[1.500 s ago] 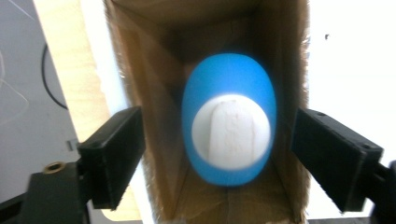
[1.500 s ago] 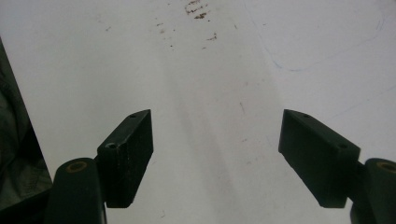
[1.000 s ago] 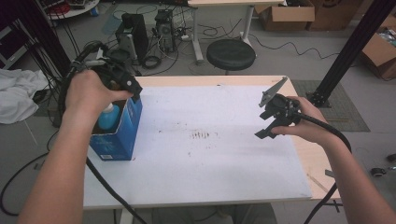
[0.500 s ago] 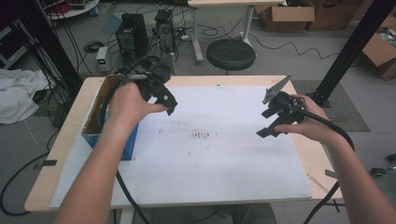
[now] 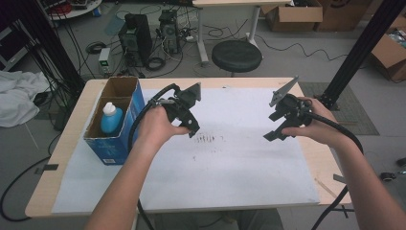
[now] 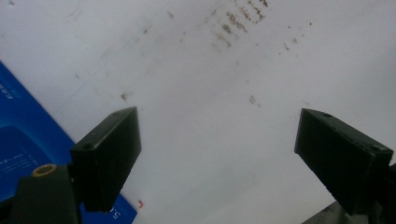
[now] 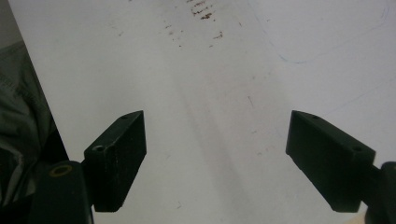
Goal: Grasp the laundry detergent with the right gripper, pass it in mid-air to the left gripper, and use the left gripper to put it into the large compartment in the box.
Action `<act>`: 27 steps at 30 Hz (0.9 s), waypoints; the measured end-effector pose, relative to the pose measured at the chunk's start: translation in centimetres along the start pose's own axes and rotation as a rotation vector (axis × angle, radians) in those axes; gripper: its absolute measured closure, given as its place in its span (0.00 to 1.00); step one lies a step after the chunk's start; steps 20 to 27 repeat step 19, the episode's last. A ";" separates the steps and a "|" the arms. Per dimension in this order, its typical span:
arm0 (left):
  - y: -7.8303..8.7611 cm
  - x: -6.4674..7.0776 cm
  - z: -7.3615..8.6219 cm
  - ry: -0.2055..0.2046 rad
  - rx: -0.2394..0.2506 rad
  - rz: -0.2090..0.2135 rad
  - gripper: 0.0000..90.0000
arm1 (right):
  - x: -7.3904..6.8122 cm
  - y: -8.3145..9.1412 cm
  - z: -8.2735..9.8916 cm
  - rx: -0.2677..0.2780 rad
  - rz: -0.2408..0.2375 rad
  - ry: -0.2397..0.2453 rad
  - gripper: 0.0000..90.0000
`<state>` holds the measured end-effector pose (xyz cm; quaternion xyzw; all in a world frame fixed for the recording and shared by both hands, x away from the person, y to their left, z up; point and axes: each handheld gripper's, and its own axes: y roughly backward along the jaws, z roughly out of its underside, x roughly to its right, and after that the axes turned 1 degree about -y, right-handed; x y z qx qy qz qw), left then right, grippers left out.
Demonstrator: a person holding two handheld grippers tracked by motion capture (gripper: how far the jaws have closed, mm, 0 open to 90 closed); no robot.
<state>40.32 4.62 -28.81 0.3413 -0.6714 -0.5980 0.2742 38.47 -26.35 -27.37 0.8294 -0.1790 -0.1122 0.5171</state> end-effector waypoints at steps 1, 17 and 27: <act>-0.4 0.1 -0.1 -0.001 -0.002 0.002 0.17 | 0.0 0.0 0.0 0.001 0.002 0.000 0.23; -1.2 0.8 -0.6 -0.016 -0.009 0.003 0.17 | -0.1 0.1 0.2 0.006 0.004 -0.001 0.23; -1.2 0.8 -0.6 -0.017 -0.009 0.003 0.17 | -0.1 0.0 0.2 0.005 0.004 -0.001 0.23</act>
